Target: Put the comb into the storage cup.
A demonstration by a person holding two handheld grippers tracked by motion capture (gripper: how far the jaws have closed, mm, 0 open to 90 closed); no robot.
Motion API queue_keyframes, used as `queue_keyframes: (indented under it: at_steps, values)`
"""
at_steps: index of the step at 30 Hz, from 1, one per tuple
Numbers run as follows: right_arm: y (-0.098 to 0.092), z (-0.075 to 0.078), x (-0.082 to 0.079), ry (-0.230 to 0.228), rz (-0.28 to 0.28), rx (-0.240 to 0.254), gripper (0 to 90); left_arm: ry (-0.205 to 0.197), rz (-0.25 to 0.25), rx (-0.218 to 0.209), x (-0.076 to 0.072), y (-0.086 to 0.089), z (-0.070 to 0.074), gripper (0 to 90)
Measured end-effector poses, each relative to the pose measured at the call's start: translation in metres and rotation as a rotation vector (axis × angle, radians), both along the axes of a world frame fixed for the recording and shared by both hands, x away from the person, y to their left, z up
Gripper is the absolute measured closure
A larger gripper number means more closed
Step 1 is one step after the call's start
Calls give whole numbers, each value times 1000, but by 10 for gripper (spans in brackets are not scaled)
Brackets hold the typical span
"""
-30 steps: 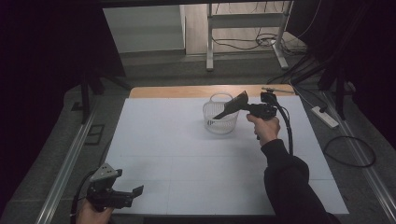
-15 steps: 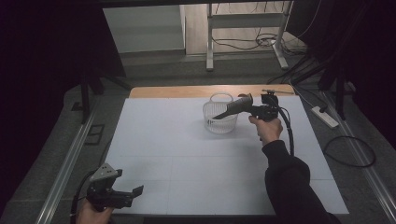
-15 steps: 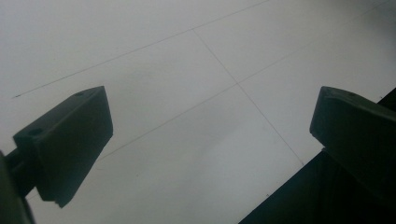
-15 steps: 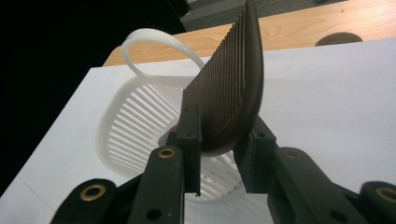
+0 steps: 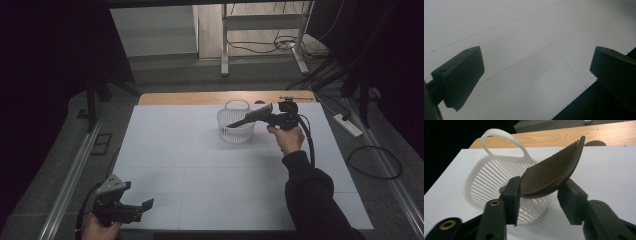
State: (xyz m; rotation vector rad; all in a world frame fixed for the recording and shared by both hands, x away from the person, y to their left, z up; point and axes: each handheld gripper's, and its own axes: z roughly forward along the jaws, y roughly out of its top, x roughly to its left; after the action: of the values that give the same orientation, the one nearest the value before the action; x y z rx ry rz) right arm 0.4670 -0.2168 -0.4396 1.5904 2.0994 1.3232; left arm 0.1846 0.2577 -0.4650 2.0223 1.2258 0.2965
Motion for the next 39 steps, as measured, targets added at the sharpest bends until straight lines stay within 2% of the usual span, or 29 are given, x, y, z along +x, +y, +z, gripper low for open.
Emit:
queue_keyframes:
  at_steps: [7, 9, 12, 13, 14, 20, 23, 26, 27, 30, 34, 39]
  values:
    - [1, 2, -2, -7, 30, -16, 403, 0, 2, -3, 0, 0, 0, 1]
    - [1, 3, -3, -12, 33, -19, 398, 0, 1, -2, 0, 0, 0, 1]
    - [1, 6, -4, -30, 41, -44, 320, 0, 1, -3, 0, 0, 0, 1]
    - [1, 6, -4, -30, 41, -44, 320, 0, 1, -4, 0, 0, 0, 1]
    - [2, 7, -5, -28, 45, -68, 268, -1, 1, -4, 0, 0, 0, 1]
    - [2, 8, -7, -25, 62, -101, 233, -1, 0, -4, 0, 0, 0, 1]
    - [2, 10, -9, -17, 88, -111, 218, -1, -1, -5, 0, 0, 0, 1]
    - [5, 12, -12, -13, 107, -154, 163, -1, -2, -5, 0, 0, 0, 1]
    - [7, 13, -14, -15, 122, -184, 153, -2, -3, -4, 0, 0, 0, 1]
    - [7, 14, -16, -14, 131, -181, 142, -1, -2, -6, 0, 0, 0, 1]
    - [9, 14, -18, 12, 159, -166, 91, -1, -3, -5, 0, 0, 0, 1]
    - [10, 11, -20, 14, 170, -196, 65, -1, -3, -7, 0, 0, 0, 1]
